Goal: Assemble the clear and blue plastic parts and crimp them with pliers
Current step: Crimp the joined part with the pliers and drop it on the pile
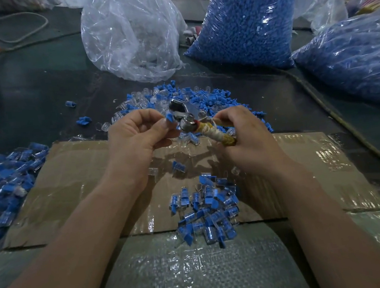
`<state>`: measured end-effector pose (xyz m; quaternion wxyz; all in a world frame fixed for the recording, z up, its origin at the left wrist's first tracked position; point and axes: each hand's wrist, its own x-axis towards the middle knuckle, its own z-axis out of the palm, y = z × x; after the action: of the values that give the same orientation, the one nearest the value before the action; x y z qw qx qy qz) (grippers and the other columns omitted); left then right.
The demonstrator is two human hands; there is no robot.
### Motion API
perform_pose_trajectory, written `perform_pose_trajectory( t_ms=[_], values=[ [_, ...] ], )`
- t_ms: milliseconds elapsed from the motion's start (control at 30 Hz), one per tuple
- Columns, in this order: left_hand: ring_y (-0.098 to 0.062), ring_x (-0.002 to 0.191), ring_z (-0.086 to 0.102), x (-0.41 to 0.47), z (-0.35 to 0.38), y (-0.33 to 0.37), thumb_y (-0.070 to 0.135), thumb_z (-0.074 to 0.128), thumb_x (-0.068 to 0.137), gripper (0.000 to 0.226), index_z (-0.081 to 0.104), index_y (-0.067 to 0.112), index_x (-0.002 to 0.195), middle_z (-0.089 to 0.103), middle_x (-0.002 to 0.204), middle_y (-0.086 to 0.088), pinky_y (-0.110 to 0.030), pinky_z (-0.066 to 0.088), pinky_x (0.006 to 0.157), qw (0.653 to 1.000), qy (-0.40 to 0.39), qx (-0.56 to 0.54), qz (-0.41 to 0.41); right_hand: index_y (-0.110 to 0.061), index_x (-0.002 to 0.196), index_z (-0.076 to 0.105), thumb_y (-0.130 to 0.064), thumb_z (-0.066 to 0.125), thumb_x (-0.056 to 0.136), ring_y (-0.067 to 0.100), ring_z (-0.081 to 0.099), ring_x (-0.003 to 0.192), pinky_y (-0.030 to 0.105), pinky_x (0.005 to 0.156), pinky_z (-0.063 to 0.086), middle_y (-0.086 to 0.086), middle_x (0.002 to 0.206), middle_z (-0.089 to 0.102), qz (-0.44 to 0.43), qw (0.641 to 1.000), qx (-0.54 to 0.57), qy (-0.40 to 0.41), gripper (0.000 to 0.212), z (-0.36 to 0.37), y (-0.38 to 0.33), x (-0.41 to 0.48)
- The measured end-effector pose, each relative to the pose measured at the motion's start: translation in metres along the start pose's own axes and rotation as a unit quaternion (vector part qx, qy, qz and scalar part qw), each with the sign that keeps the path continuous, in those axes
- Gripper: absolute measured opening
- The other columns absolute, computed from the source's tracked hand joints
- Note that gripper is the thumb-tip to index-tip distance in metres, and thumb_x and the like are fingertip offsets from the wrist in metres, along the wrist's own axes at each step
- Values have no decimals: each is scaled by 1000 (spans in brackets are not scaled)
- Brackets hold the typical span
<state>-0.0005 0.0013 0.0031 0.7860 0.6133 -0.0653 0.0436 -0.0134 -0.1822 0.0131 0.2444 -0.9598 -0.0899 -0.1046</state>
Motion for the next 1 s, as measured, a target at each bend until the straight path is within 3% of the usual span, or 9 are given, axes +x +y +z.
perform_pose_trajectory(
  t_ms=[233, 300, 433, 600, 733, 1000],
  values=[
    [-8, 59, 67, -2, 3, 1, -6, 59, 81, 16, 60, 9, 77, 68, 61, 4, -13, 49, 54, 999, -2, 27, 19, -27, 94, 43, -20, 66, 81, 8, 40, 84, 20, 64, 31, -12, 89, 40, 1, 1000, 16, -20, 27, -1, -2, -1],
    [-7, 59, 66, -3, 4, 2, -6, 60, 80, 17, 60, 11, 77, 68, 60, 4, -12, 49, 54, 999, 1, 38, 21, -27, 94, 43, -21, 65, 82, 8, 39, 83, 14, 64, 29, -11, 90, 40, -1, 1000, 6, -29, 26, -1, -2, -1],
    [-7, 60, 67, -4, 4, 2, -4, 60, 81, 15, 60, 11, 77, 69, 62, 4, -12, 49, 55, 998, 8, 55, 26, -26, 101, 46, -22, 64, 83, 8, 36, 86, 17, 64, 25, -7, 93, 39, -6, 998, -33, -49, 26, 0, -4, -1],
    [-7, 60, 66, -5, 4, 0, -2, 61, 82, 17, 59, 14, 76, 69, 63, 6, -12, 49, 55, 993, 18, 108, 54, -28, 92, 39, -14, 63, 80, 5, 36, 74, 10, 61, 22, -10, 82, 39, -8, 997, -51, -50, 30, -2, -9, -1],
    [-5, 58, 65, -6, 3, -1, -3, 60, 84, 20, 58, 15, 76, 68, 61, 10, -13, 48, 53, 990, 22, 125, 62, -25, 85, 42, -10, 63, 77, -3, 35, 69, 11, 59, 24, -18, 74, 37, -2, 998, -37, -54, 27, -3, -12, -2],
    [-3, 56, 64, -7, 4, 2, -4, 59, 83, 22, 57, 16, 73, 66, 58, 12, -13, 49, 53, 989, 30, 128, 63, -24, 76, 43, -11, 63, 74, 4, 39, 66, 19, 57, 31, -13, 71, 43, -1, 998, -51, -26, 24, 0, -14, -2]
  ],
)
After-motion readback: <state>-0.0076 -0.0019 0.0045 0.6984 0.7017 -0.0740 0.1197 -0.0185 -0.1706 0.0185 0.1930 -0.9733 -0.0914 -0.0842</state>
